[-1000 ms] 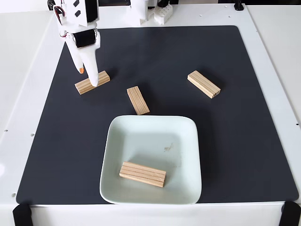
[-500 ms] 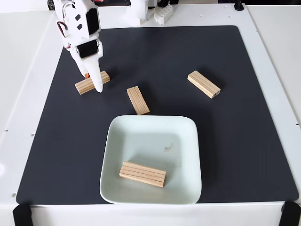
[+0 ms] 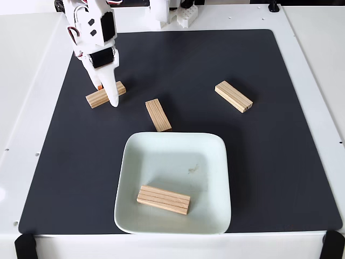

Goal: Pick up the wooden block and place them on the plate.

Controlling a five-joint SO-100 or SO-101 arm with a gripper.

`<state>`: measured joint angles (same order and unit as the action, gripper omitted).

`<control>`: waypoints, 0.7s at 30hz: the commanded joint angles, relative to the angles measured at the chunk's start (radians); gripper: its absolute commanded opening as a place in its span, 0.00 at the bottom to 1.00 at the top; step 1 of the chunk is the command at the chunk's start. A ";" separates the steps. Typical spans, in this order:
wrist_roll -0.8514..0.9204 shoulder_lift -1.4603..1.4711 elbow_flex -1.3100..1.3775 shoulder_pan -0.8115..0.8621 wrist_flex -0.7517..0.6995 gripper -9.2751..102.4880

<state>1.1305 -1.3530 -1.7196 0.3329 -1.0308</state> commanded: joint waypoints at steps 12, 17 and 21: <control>-0.011 -0.002 -0.011 -0.012 0.002 0.11; -0.011 -0.026 -0.043 -0.023 0.003 0.08; -0.100 -0.166 -0.077 -0.052 0.017 0.08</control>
<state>1.0983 -1.4113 -1.7794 0.3129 -1.0232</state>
